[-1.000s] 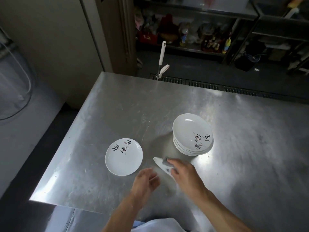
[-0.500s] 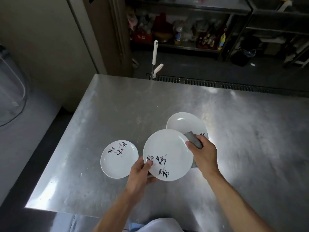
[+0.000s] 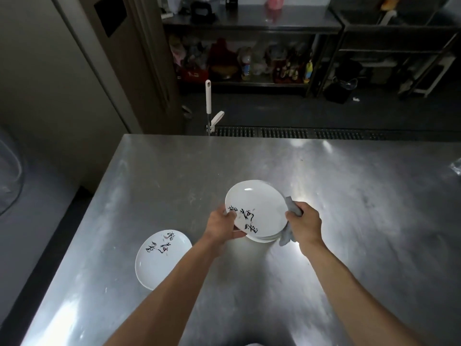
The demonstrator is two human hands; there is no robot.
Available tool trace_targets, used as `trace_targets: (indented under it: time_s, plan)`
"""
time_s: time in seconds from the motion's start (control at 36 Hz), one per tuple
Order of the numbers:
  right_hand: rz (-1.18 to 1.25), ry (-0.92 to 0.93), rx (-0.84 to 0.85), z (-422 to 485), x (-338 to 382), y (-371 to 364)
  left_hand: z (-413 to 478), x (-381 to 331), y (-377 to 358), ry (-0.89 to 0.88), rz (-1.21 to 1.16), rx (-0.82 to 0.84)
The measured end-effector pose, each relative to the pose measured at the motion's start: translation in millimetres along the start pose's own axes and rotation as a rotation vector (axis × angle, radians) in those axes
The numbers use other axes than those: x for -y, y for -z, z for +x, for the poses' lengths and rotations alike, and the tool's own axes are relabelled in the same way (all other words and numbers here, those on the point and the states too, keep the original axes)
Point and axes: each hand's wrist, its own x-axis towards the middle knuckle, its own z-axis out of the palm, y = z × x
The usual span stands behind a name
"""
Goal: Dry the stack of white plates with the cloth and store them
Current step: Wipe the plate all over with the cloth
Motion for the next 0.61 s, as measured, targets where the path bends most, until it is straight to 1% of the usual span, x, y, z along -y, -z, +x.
trace_targets:
  time_s: [0.17, 0.44, 0.53, 0.61]
  plan:
    - [-0.01, 0.003, 0.023, 0, -2, 3, 9, 5, 0, 0.033, 0.064, -0.062]
    - [-0.084, 0.04, -0.07, 4, -7, 14, 13, 8, -3, 0.013, 0.128, -0.088]
    - [-0.038, 0.022, -0.139, 5, -8, 20, 14, 7, -5, 0.006, 0.173, -0.11]
    - [0.069, -0.016, -0.19, 6, -8, 23, 16, 5, -8, -0.012, 0.278, -0.124]
